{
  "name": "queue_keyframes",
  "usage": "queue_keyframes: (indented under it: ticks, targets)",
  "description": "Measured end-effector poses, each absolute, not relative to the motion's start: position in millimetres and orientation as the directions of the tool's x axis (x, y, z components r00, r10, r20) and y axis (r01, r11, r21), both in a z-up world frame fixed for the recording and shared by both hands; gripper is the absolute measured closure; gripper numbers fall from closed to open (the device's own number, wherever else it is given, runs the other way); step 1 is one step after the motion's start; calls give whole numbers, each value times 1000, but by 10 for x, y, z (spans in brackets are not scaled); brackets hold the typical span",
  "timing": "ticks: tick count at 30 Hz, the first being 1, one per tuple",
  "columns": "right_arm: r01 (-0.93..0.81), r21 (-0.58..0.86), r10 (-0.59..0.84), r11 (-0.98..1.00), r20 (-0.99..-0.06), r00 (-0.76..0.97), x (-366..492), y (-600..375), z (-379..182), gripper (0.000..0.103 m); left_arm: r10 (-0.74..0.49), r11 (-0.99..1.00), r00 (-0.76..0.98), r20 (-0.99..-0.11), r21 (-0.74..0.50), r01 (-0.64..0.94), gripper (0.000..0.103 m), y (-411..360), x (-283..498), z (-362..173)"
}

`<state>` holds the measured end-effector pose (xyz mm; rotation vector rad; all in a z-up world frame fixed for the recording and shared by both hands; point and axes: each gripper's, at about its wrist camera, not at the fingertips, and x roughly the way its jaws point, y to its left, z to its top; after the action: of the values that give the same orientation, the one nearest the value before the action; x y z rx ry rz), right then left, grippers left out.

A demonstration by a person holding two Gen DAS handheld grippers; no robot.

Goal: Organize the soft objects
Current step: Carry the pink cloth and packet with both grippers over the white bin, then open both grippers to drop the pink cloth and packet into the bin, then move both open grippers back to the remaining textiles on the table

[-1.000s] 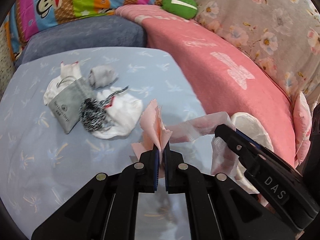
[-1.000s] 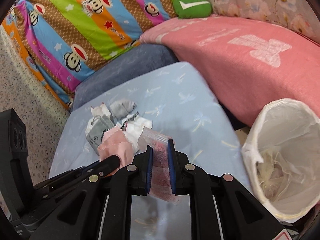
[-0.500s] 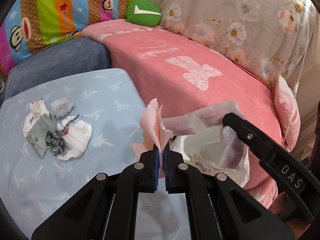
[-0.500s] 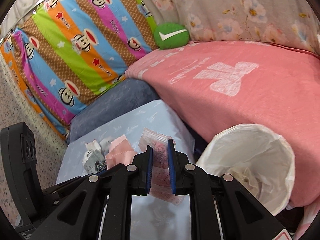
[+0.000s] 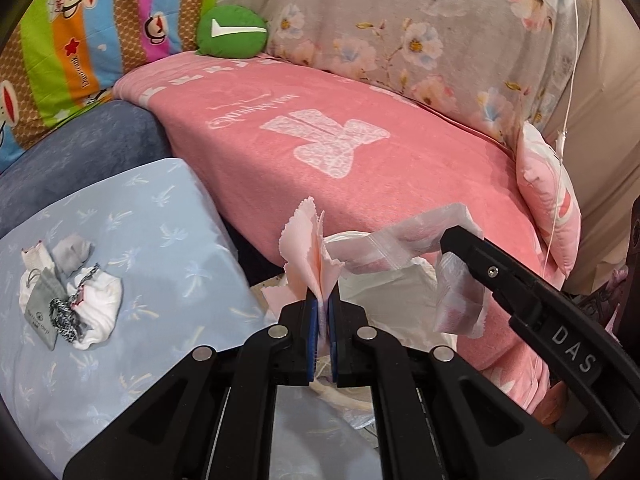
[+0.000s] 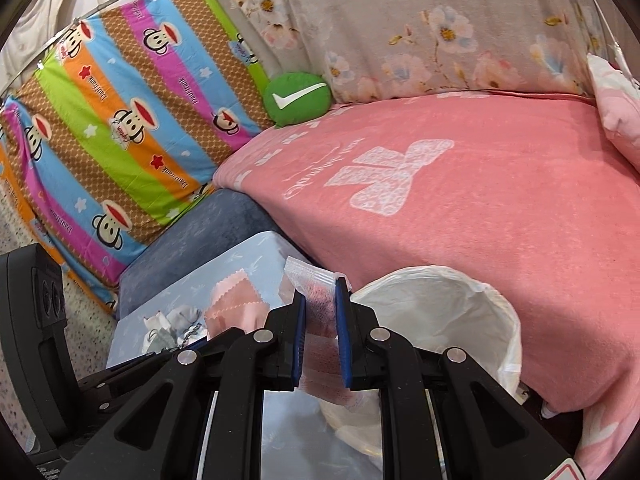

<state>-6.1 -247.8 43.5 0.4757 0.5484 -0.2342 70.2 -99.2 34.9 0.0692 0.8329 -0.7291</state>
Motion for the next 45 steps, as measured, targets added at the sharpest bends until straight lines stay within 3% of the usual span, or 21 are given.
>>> queue_keyframes:
  ticks: [17, 20, 22, 23, 31, 45]
  targets:
    - [395, 393, -132, 830, -550, 825, -223, -2797, 399, 84, -573, 729, 399, -715, -223, 647, 98, -1355, 619, 306]
    - [402, 399, -137, 824, -547, 825, -238, -2814, 396, 77, -561, 745, 396, -727, -235, 624, 78, -1352, 652, 280]
    - [406, 400, -142, 822, -545, 826, -255, -2811, 397, 73, -553, 761, 422, -718, -229, 607, 56, -1319, 648, 288]
    - [406, 401, -143, 821, -545, 826, -259, -2814, 396, 72, -552, 765, 432, -713, -226, 603, 54, -1305, 646, 293]
    - [407, 400, -144, 821, -545, 826, -255, -2813, 395, 67, -550, 768, 444, -708, -220, 601, 53, -1267, 656, 309]
    - [378, 384, -118, 843, -554, 824, -171, -2649, 388, 66, -538, 788, 465, -703, -223, 574, 53, -1083, 707, 304]
